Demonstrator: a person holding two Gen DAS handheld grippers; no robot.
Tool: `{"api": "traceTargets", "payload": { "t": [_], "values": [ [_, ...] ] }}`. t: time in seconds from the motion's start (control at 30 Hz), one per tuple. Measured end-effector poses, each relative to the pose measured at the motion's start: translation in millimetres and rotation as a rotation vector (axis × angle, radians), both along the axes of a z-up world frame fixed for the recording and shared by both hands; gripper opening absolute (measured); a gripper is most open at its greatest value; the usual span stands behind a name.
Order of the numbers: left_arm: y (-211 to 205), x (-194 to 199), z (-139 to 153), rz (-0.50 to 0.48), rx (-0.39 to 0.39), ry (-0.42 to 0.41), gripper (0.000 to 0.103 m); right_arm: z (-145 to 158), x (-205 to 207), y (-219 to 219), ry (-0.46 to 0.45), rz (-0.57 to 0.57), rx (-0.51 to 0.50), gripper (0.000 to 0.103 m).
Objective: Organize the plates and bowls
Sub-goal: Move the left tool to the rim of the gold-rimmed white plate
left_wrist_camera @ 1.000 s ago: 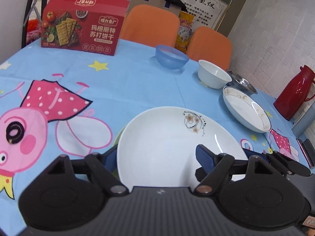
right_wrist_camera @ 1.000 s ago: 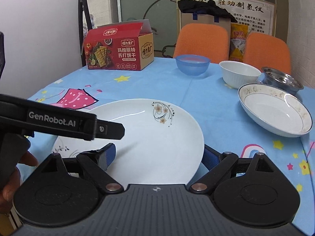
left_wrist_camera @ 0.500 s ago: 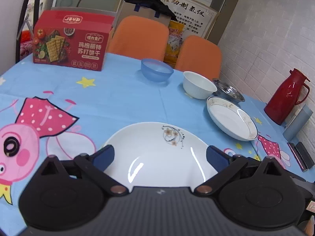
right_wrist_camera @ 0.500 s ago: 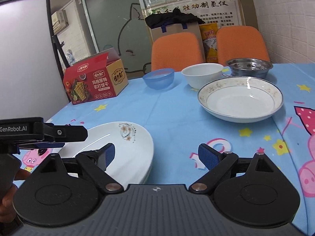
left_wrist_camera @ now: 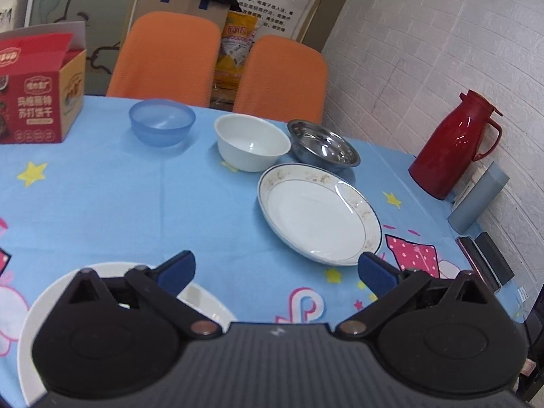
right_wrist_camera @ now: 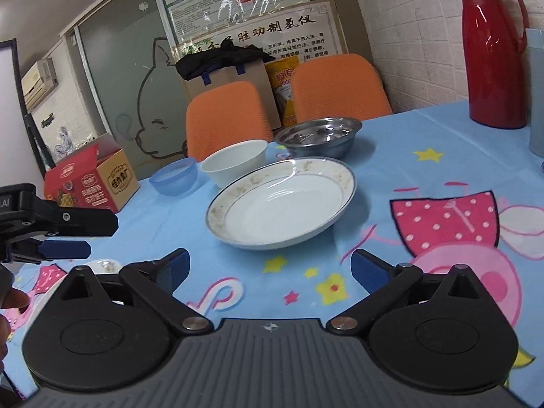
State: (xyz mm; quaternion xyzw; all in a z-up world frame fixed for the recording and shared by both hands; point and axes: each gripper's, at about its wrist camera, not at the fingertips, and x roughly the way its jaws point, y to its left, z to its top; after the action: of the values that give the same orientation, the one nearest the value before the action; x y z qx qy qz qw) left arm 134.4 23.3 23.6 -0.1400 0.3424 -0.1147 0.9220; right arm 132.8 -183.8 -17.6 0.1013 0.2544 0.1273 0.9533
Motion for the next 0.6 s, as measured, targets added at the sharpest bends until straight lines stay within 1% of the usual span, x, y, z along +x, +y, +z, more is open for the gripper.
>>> {"api": "traceTargets", "payload": {
  "t": [0.1, 0.17, 0.27, 0.4, 0.53, 0.6],
  "values": [
    [-13.6, 38.4, -3.0, -0.018, -0.027, 0.033, 0.101, 0.4, 37.7, -6.8, 0.012, -0.007, -0.042, 0.103],
    [-20.1, 65.4, -10.5, -0.009, -0.057, 0.073, 0.101, -4.8, 67.5, -7.1, 0.047, -0.017, -0.079, 0.103],
    [-29.6, 100.1, -25.5, 0.034, -0.024, 0.116, 0.101, -17.9, 97.7, -6.1, 0.09, -0.011, -0.111, 0.103],
    [-40.7, 129.5, -44.4, 0.054, 0.051, 0.151, 0.101, -30.2, 115.1, 4.3, 0.13, 0.024, -0.152, 0.103],
    [-40.8, 144.4, -58.8, 0.085, 0.078, 0.179, 0.101, -31.9, 118.9, 10.3, 0.119, 0.038, -0.194, 0.103],
    [-43.3, 146.0, -58.7, 0.092, 0.113, 0.163, 0.101, -31.4, 118.7, 10.4, 0.121, 0.043, -0.199, 0.103]
  ]
}}
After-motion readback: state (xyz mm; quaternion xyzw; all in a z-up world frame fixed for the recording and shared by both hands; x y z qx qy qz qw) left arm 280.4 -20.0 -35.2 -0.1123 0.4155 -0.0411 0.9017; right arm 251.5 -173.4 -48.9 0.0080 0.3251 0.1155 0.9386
